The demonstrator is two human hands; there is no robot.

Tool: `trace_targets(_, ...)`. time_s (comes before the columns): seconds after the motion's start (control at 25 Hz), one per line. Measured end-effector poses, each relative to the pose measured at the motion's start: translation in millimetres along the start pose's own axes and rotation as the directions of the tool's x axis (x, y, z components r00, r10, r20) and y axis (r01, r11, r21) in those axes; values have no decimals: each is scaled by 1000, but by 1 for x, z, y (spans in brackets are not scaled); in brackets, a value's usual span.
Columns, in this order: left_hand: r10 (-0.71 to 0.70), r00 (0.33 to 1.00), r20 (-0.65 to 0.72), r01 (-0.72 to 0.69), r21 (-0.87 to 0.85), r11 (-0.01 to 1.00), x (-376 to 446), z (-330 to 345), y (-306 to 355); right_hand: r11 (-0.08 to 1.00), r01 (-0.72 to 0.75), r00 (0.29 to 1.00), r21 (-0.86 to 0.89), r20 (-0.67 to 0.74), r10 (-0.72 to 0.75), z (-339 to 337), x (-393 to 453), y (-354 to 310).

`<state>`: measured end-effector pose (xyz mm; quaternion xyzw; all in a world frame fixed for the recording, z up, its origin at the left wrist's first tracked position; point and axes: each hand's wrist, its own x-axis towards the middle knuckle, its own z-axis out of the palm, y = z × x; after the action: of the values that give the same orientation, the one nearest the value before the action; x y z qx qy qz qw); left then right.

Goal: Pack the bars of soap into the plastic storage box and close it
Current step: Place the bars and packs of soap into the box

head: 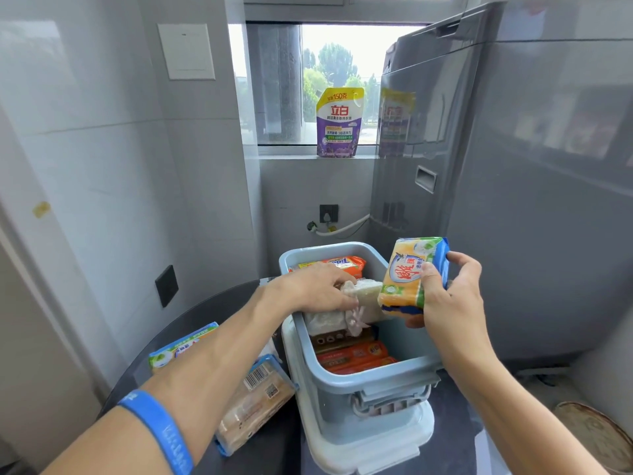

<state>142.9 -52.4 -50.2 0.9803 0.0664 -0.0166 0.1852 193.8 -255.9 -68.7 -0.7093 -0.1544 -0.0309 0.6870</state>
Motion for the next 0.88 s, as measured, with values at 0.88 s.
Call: trace_targets(0.88,200,954,-222,-82,450,889,-15,14,3,1000,20,1000,12,18,-21,1,-2,-1)
